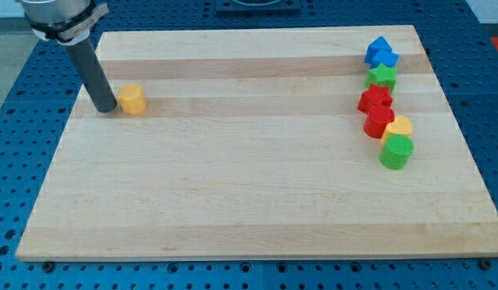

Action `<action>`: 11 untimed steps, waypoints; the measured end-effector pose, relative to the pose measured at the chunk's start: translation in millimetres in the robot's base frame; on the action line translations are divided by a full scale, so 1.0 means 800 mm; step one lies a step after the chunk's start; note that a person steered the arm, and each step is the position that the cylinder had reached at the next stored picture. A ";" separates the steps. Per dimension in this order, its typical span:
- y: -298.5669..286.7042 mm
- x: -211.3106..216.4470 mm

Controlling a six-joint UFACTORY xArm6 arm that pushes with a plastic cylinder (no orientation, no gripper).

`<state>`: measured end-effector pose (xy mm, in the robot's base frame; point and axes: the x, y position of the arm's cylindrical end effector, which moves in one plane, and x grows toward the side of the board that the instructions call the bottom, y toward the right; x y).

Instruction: Push the yellow hexagon to the top left

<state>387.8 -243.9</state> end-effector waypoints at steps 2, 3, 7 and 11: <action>0.005 0.030; 0.017 0.020; 0.060 -0.009; 0.075 -0.092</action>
